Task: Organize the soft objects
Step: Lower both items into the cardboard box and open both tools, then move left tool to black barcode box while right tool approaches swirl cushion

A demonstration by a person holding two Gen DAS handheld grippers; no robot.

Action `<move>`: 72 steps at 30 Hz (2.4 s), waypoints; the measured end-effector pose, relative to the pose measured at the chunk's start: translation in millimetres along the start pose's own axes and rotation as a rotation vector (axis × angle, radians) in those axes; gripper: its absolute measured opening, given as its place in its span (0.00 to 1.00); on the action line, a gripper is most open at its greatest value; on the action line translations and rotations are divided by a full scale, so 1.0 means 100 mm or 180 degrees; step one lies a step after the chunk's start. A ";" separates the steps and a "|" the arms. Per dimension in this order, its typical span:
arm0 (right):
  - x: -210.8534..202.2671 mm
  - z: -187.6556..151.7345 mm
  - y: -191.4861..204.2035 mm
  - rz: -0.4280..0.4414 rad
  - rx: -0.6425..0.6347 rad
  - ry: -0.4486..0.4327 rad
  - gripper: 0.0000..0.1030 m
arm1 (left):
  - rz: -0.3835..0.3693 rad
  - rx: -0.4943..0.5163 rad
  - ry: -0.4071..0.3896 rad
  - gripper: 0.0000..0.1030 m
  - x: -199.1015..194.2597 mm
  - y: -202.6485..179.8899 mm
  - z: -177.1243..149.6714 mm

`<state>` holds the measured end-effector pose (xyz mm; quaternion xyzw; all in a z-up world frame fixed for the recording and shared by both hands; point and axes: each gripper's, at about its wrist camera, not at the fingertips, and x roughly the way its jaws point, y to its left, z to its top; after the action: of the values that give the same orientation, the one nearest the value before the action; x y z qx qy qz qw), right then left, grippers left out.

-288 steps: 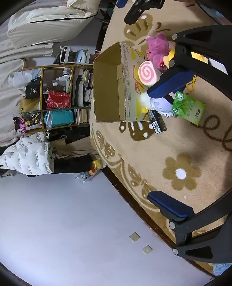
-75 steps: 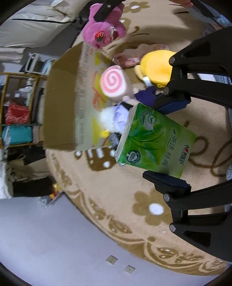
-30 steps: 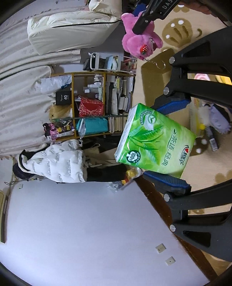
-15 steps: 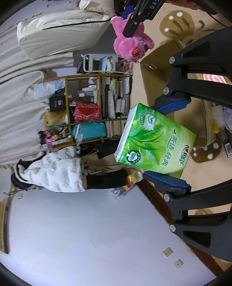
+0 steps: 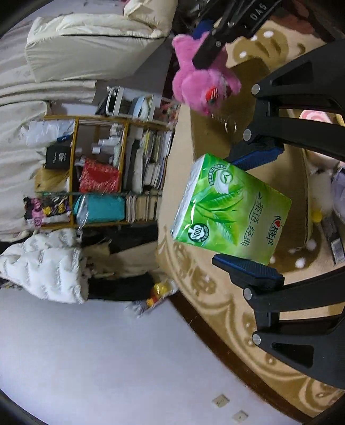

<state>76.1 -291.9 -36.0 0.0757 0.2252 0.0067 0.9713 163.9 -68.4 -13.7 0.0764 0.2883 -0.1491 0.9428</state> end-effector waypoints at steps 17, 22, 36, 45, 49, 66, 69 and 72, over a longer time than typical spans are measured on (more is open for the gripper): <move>0.04 -0.21 0.08 0.0138 0.0012 0.0249 0.59 | -0.0104 0.0362 0.0331 0.84 0.21 -0.34 -0.26; -0.05 -0.19 0.11 0.0078 -0.0077 0.0178 0.64 | -0.0037 0.0246 0.0354 0.85 0.18 -0.27 -0.28; -0.49 -0.11 0.23 0.0018 0.0014 0.0119 1.00 | 0.0249 -0.0240 0.0400 0.98 -0.30 0.25 -0.24; -0.77 -0.19 0.32 0.0067 0.0115 0.0238 1.00 | 0.0374 -0.0148 0.0495 0.98 -0.76 0.36 -0.26; -0.92 -0.21 0.40 0.0079 0.0111 0.0236 1.00 | 0.0387 -0.0150 0.0506 0.98 -0.95 0.38 -0.28; -0.91 -0.48 0.53 0.0083 0.0071 0.0413 1.00 | 0.0329 -0.0199 0.0783 0.98 -0.88 0.43 -0.44; -0.80 -0.51 0.54 0.0090 0.0085 0.0470 1.00 | 0.0308 -0.0236 0.0886 0.98 -0.75 0.45 -0.47; -0.72 -0.53 0.55 0.0093 0.0073 0.0505 1.00 | 0.0276 -0.0221 0.0976 0.98 -0.63 0.45 -0.50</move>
<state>-10.4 -233.4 -43.7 0.0893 0.3005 0.0244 0.9493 102.7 0.9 -16.8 0.0781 0.4302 -0.0848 0.8953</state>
